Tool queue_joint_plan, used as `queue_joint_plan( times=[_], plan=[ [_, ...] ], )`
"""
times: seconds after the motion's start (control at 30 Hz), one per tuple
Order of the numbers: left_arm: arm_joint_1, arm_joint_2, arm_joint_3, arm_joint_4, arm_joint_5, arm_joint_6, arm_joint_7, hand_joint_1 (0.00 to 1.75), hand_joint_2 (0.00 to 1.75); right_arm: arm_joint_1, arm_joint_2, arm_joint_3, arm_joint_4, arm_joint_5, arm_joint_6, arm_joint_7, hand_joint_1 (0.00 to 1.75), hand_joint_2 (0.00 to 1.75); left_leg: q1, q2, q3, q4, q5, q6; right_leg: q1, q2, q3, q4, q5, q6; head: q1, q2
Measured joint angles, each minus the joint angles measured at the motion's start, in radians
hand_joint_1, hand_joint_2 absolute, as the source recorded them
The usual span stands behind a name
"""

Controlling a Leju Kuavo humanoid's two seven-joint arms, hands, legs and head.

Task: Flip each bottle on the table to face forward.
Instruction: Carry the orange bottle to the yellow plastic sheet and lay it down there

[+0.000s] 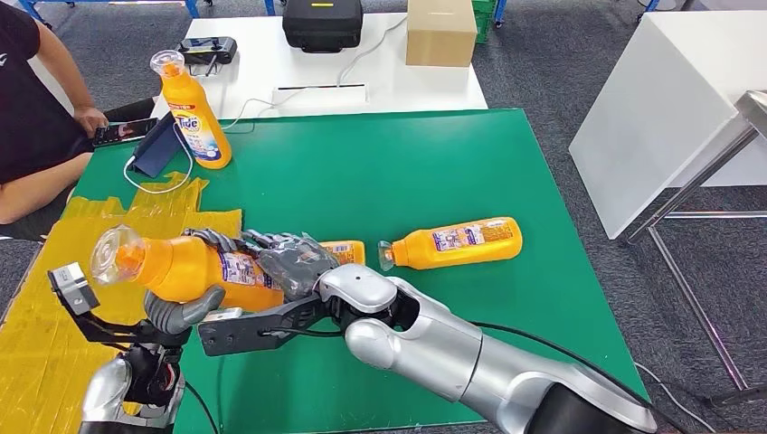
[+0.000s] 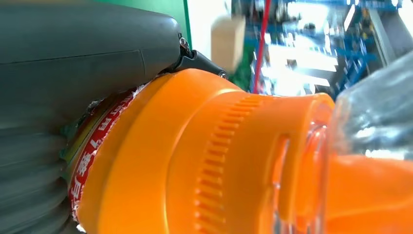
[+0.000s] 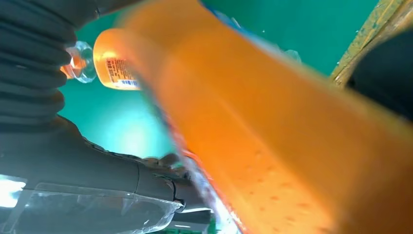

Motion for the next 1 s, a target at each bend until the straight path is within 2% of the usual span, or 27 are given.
queue_joint_plan(
  times=[0.13,0.37,0.57,0.73,0.83,1.0],
  plan=[
    [-0.045,0.012,0.034,0.000,-0.196,0.065,-0.036,1.75,1.75,0.027,-0.013,-0.041,0.023,0.041,-0.015,-0.009,0.00,0.00,0.000,0.000,0.000,0.000,0.000,0.000,0.000,0.000,0.000,0.000,0.000,0.000,0.000,0.000],
    [-0.130,0.061,0.120,0.006,-0.490,0.139,-0.100,1.75,1.75,0.077,-0.041,-0.120,0.118,0.132,-0.016,-0.059,0.00,0.00,0.000,0.000,0.000,0.000,0.000,0.000,0.000,0.000,0.000,0.000,0.000,0.000,0.000,0.000],
    [-0.168,0.119,0.143,0.014,-0.860,0.309,-0.146,1.75,1.75,0.097,-0.042,-0.192,0.214,0.194,-0.033,-0.088,0.00,0.00,0.000,0.000,0.000,0.000,0.000,0.000,0.000,0.000,0.000,0.000,0.000,0.000,0.000,0.000],
    [-0.177,0.157,0.132,0.037,-1.121,0.418,-0.144,1.75,1.75,0.102,-0.015,-0.248,0.268,0.254,-0.046,-0.089,0.00,0.00,0.000,0.001,0.000,0.000,0.000,0.000,0.000,0.000,0.000,0.000,0.000,0.000,0.000,0.000],
    [-0.186,0.173,0.113,0.065,-1.213,0.438,-0.128,1.75,1.75,0.104,0.005,-0.277,0.295,0.281,-0.046,-0.090,0.00,0.00,0.000,0.000,0.000,0.000,0.000,0.000,0.000,0.000,0.000,0.000,0.000,0.000,0.000,0.000],
    [-0.193,0.181,0.096,0.092,-1.232,0.443,-0.123,1.75,1.75,0.105,0.021,-0.297,0.320,0.287,-0.046,-0.090,0.00,0.00,0.000,0.001,0.000,0.000,0.000,0.000,0.000,0.000,0.000,0.000,0.000,0.000,0.000,0.000]
  ],
)
